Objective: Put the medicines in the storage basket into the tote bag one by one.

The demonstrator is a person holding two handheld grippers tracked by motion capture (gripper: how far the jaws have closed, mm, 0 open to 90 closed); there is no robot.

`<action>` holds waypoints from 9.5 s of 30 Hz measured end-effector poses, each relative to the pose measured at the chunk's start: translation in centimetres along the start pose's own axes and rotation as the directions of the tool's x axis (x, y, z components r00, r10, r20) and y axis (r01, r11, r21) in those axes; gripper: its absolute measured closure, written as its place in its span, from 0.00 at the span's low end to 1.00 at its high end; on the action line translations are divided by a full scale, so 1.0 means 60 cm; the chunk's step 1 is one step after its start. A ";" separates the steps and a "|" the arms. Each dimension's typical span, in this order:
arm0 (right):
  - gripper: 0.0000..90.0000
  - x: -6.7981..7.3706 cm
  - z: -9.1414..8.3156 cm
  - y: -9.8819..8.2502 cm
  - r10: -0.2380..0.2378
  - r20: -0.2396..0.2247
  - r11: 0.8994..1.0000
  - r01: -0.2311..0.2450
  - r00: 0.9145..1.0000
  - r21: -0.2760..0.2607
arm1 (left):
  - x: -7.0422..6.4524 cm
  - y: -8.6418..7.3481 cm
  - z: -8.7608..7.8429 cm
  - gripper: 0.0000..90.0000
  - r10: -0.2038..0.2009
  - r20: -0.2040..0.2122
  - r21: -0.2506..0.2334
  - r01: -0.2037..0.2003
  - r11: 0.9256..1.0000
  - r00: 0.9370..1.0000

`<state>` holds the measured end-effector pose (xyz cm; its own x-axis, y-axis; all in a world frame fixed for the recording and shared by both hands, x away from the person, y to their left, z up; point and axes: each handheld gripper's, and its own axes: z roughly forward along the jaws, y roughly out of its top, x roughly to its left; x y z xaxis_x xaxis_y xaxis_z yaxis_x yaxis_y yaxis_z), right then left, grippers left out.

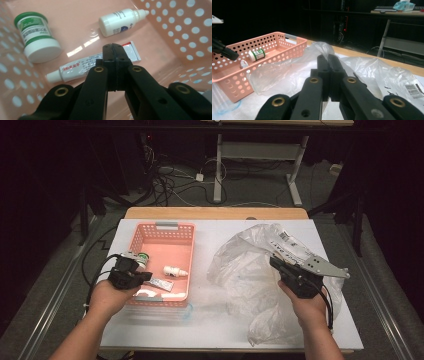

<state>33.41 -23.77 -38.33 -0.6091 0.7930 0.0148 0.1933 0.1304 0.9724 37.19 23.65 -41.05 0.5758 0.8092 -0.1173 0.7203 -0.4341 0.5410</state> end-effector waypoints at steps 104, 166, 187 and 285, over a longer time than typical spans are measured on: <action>1.00 0.002 -0.006 0.002 0.020 -0.014 1.000 -0.020 1.000 -0.015 | 0.026 0.059 0.095 0.65 0.032 -0.059 0.468 -0.001 0.884 0.998; 1.00 0.000 -0.016 0.007 0.015 -0.008 0.999 -0.016 1.000 -0.030 | -0.012 0.000 -0.008 0.74 0.023 0.045 -0.143 -0.016 0.990 0.999; 1.00 0.009 -0.013 0.006 0.002 -0.016 1.000 -0.003 1.000 -0.021 | -0.045 -0.035 -0.011 0.74 0.024 0.051 -0.355 -0.005 0.935 0.998; 1.00 0.012 -0.017 0.009 0.004 -0.032 0.999 -0.005 0.999 -0.034 | -0.353 0.135 0.165 0.74 0.310 0.244 -0.323 -0.224 0.920 0.919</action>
<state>32.28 -23.76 -37.56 -0.6324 0.7742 0.0260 0.1701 0.1060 0.9797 34.68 -0.93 -42.43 0.8467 0.5123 -0.1437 0.4084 -0.4526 0.7927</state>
